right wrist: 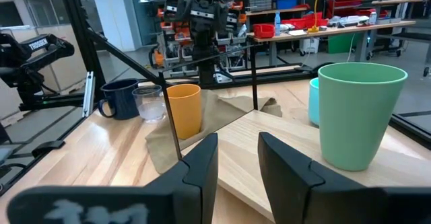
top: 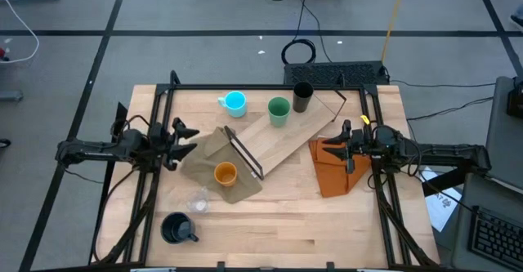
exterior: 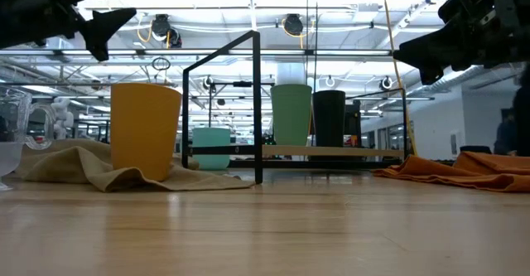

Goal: Stack small to large cups/mugs on shelf
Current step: Put the orange cup on the shelf

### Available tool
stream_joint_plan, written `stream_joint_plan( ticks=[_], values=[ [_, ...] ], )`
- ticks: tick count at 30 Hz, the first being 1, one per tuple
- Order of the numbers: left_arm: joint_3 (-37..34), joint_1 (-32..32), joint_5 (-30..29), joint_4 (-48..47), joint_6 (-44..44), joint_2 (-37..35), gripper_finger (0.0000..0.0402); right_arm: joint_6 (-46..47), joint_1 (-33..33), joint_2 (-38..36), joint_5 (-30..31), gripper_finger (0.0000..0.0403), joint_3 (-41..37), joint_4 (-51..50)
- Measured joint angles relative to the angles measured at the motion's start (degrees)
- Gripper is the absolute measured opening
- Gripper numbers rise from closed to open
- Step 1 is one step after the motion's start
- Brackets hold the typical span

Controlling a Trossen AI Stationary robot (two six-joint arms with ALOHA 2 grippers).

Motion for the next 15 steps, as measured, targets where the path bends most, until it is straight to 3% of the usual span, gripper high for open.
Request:
stream_joint_plan(
  ticks=[7,15],
  values=[
    [1.30,0.00,1.42,-5.15,-1.13,0.72,0.0241,0.04,0.00,0.00,-0.02,0.0096,0.00,0.00],
    [17.07,0.00,2.09,-27.43,0.78,14.11,0.0200,0.11,0.00,0.00,0.00,0.0096,0.00,0.00]
  ],
)
